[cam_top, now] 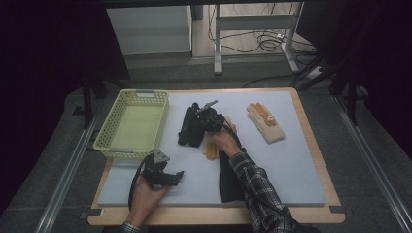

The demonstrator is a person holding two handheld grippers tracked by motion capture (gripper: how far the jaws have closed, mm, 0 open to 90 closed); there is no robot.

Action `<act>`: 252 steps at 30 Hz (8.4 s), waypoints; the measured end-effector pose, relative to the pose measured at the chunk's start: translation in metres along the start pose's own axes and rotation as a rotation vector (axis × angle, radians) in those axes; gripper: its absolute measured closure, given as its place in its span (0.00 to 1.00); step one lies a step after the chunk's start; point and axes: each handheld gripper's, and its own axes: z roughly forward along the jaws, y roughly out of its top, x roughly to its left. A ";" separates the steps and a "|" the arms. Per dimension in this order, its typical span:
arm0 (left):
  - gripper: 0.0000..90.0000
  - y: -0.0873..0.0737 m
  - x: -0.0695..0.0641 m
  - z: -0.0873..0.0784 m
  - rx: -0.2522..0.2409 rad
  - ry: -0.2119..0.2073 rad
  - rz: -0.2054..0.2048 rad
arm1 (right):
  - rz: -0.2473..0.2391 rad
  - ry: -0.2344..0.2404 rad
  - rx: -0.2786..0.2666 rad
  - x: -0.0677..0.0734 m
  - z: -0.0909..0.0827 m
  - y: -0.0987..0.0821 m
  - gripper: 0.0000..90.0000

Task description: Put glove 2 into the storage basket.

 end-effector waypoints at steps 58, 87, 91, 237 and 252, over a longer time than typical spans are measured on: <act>0.07 0.000 0.000 0.000 0.001 0.001 0.001 | 0.124 -0.084 -0.122 -0.044 -0.234 -0.118 0.98; 0.07 0.000 0.000 0.000 0.001 0.000 0.001 | 0.097 0.052 -0.090 -0.027 -0.159 -0.114 0.62; 0.07 0.000 0.000 0.000 0.001 0.001 0.001 | 0.112 0.104 -0.099 -0.030 -0.142 -0.122 0.55; 0.01 -0.004 0.006 -0.004 0.027 -0.042 0.034 | 0.190 -0.118 -0.104 -0.034 -0.190 -0.220 0.40; 0.00 0.046 -0.043 -0.020 -0.018 -0.154 0.097 | 0.200 -0.139 -0.105 -0.042 -0.183 -0.227 0.28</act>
